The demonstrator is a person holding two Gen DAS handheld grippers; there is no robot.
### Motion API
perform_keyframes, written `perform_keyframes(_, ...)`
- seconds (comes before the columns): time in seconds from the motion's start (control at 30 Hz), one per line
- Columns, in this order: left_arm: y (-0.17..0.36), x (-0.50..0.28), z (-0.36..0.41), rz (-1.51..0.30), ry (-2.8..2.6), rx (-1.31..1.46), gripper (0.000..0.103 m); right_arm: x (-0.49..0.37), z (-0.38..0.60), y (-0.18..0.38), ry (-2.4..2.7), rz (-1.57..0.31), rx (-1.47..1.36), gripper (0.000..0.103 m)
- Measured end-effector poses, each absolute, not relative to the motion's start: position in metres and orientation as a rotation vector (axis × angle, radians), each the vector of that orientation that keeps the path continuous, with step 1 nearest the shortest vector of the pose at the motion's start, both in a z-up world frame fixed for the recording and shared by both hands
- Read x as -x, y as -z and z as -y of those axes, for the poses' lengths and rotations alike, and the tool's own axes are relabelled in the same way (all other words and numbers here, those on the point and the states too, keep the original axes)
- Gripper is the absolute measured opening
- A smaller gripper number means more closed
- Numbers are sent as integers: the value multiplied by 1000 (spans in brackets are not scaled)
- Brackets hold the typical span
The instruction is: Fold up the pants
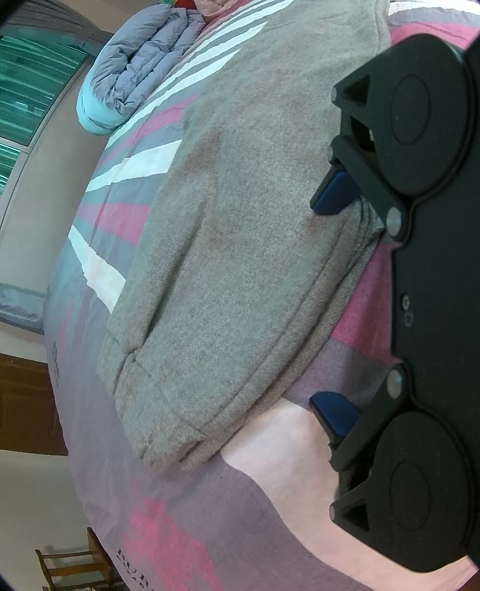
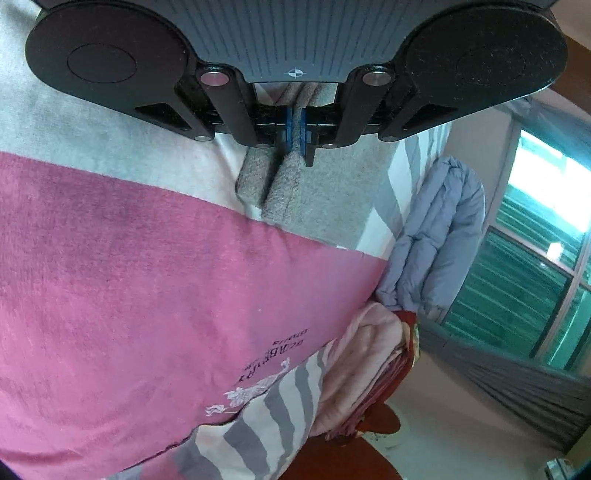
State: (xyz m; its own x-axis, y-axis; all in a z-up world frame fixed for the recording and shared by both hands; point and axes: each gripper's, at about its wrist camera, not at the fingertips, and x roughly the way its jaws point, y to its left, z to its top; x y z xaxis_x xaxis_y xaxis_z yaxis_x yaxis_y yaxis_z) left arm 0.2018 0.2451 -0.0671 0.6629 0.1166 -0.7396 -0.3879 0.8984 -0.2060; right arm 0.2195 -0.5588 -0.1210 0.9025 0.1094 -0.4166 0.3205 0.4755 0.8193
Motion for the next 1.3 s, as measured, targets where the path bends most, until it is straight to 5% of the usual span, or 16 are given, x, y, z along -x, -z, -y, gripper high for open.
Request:
perform_keyframes(0.1,67,-201,-245,-800,-290,365,97,-219,566,113,118,-464,-1098,5)
perform_keyframes(0.17,67,-201,-246,-799,-287,364,97,-198,568,104,128,-389,-1098,17)
perform_keyframes(0.33,68,-198,-246,-790,-289,364,97,-177,579,116,155,-396,-1181,16)
perform_keyframes(0.53,67,-197,-245,-792,-289,365,97,-193,581,115,209,-480,-1179,2)
perform_keyframes(1.3,66,-197,-245,-794,-288,366,97,-189,570,116,141,-469,-1190,2)
